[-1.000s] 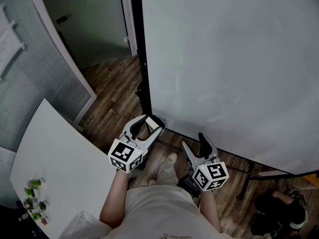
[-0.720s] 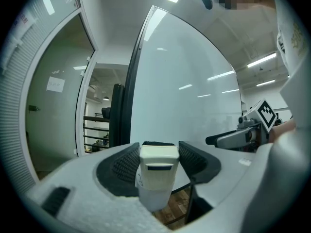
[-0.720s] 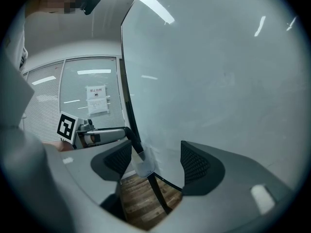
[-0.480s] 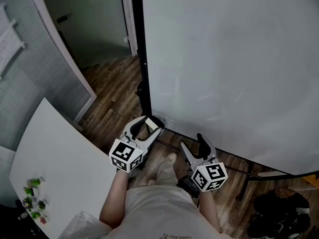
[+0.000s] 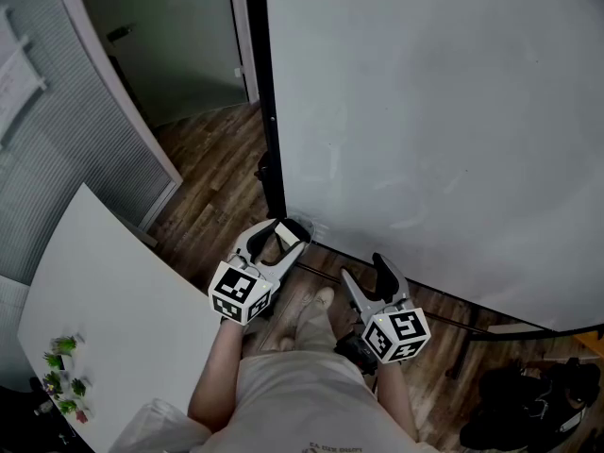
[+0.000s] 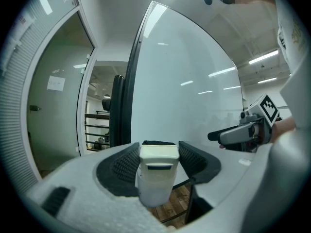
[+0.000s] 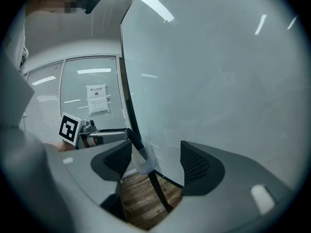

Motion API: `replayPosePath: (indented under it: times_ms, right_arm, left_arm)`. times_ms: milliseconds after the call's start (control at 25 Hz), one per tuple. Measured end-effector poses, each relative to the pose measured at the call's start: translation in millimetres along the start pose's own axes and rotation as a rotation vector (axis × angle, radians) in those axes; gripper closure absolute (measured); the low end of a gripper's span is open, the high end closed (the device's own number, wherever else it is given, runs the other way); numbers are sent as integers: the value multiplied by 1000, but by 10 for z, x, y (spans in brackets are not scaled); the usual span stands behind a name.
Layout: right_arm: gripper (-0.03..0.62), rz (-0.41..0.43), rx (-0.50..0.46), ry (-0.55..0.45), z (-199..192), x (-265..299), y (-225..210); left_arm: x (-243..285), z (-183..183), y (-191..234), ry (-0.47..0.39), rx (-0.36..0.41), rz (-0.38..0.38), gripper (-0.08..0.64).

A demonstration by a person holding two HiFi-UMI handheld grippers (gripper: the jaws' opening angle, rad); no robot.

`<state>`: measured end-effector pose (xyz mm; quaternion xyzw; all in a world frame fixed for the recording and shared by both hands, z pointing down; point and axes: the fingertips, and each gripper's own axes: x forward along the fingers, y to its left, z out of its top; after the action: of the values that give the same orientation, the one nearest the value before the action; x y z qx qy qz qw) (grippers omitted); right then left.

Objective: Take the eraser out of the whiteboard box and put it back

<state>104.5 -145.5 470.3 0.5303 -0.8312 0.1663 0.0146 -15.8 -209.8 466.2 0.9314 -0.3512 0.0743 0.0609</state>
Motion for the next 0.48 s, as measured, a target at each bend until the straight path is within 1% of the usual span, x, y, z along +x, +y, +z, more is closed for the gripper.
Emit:
replayPosePath:
  times_ms: [480]
  right_arm:
    - [275, 0, 5, 8, -13, 28, -21]
  left_arm:
    - [63, -118, 20, 33, -3, 0, 308]
